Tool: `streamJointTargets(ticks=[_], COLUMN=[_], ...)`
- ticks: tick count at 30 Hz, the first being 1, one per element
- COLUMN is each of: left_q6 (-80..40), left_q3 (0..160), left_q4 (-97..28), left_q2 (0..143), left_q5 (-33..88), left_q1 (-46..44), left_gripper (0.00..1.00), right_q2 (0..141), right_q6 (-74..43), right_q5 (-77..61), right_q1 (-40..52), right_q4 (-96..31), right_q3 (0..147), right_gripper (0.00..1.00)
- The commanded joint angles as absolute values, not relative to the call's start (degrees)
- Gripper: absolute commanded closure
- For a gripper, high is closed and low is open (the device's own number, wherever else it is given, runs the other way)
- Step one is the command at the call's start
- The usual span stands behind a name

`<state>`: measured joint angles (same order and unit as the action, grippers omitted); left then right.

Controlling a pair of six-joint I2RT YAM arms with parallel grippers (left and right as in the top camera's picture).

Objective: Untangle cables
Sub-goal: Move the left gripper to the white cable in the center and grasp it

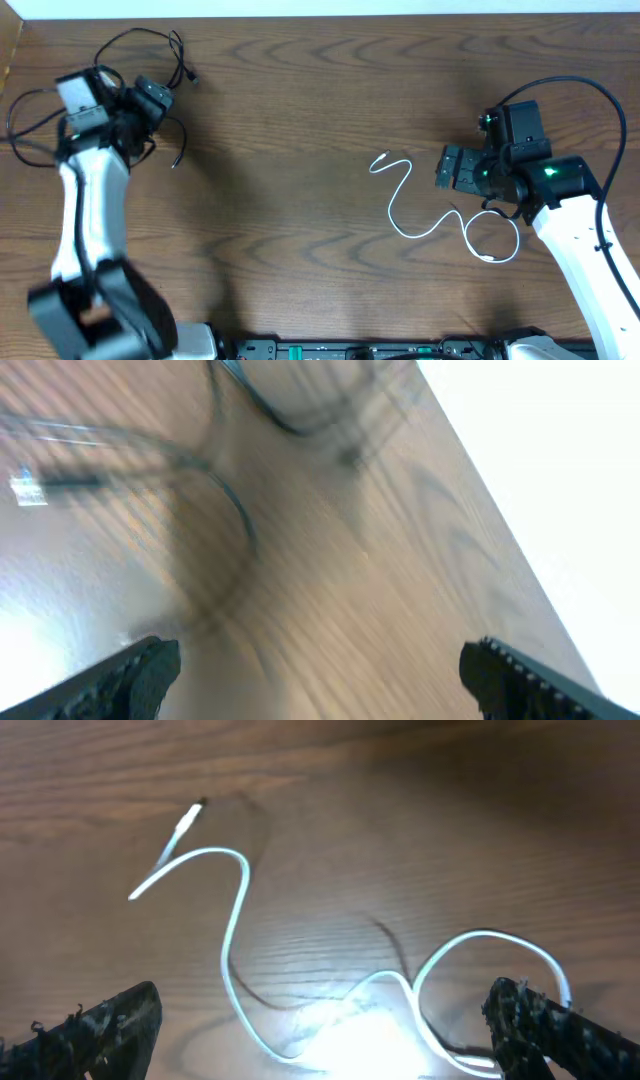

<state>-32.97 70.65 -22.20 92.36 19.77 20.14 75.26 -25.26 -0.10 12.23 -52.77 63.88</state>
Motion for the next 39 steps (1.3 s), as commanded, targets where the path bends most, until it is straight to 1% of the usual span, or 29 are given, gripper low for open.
streamJointTargets(ticks=[1, 3, 5, 7, 11, 12, 14, 19, 22, 24, 25, 28, 29, 31, 33, 36, 38, 39], left_q6=[-32.1, -30.6, -25.3, -21.5, -22.8, -24.1, -27.7, -43.9, -52.3, -56.0, -59.3, -67.8, -67.3, -60.6, -45.7, -24.8, -17.9, -15.6], left_q3=[71.1, 70.8, 70.0, 68.5, 68.3, 68.3, 68.3, 68.2, 68.2, 68.2, 68.2, 68.2, 68.2, 68.2, 68.2, 68.2, 68.2, 68.2], left_q4=[-31.0, -36.5, -40.5, -43.3, -46.5, -46.6, -47.2, -46.9, -42.8, -37.6, -33.6, -31.1, -31.2, -31.0, -30.6, -26.9, -23.7, -21.8], left_q2=[88.7, 88.9, 89.1, 89.1, 89.2, 89.3, 89.3, 89.5, 89.5, 89.5, 89.8, 90.4, 90.7, 91.1, 91.7, 92.3, 92.6, 93.2], left_q5=[36.1, 38.6, 38.6, 37.6, 29.8, 29.5, 29.5, 29.2, 29.0, 28.8, 27.7, 19.3, 15.0, 7.6, 1.1, 1.0, 1.0, 1.0], left_q1=[16.8, 12.3, 7.1, -0.9, -12.5, -14.4, -18.2, -30.3, -36.7, -40.7, -43.0, -46.6, -47.8, -49.6, -51.6, -53.9, -55.2, -55.9], left_gripper=[0.05, 0.05, 0.05, 0.05, 0.05, 0.05, 0.05, 0.05, 0.05, 0.05, 0.05, 0.05, 0.05, 0.05, 0.05, 0.05, 0.10, 0.10], right_q2=[75.0, 75.0, 75.0, 75.0, 75.0, 75.0, 75.0, 75.0, 75.0, 75.0, 75.0, 75.0, 75.0, 75.0, 75.0, 75.0, 75.0, 75.0], right_q6=[-25.7, -26.3, -27.5, -28.8, -28.7, -28.7, -28.7, -28.7, -28.7, -29.5, -31.7, -33.7, -33.6, -33.6, -31.4, -29.5, -29.5, -29.5], right_q5=[6.8, 6.9, 6.9, 6.5, -1.0, -2.0, -3.8, -3.6, -2.2, -0.9, 1.0, 1.3, 1.3, 1.2, 1.1, 0.1, -3.0, -4.7], right_q1=[11.3, 9.8, 7.4, 2.3, -6.2, -7.0, -8.3, -8.7, -8.7, -8.8, -9.3, -10.7, -10.9, -11.2, -11.2, -11.2, -11.2, -11.2], right_q4=[-52.1, -52.1, -52.5, -53.0, -56.0, -56.5, -57.2, -54.6, -51.9, -50.5, -50.1, -50.4, -50.7, -52.1, -54.0, -54.3, -54.4, -54.4], right_q3=[63.5, 63.5, 63.5, 63.5, 63.5, 63.5, 63.5, 63.5, 63.5, 63.5, 63.5, 63.5, 63.5, 63.5, 63.5, 63.5, 63.5, 63.5], right_gripper=[0.01, 0.01, 0.01, 0.01, 0.01, 0.01, 0.01, 0.01, 0.01, 0.01, 0.01, 0.01, 0.01, 0.01, 0.01, 0.01, 0.01, 0.01])
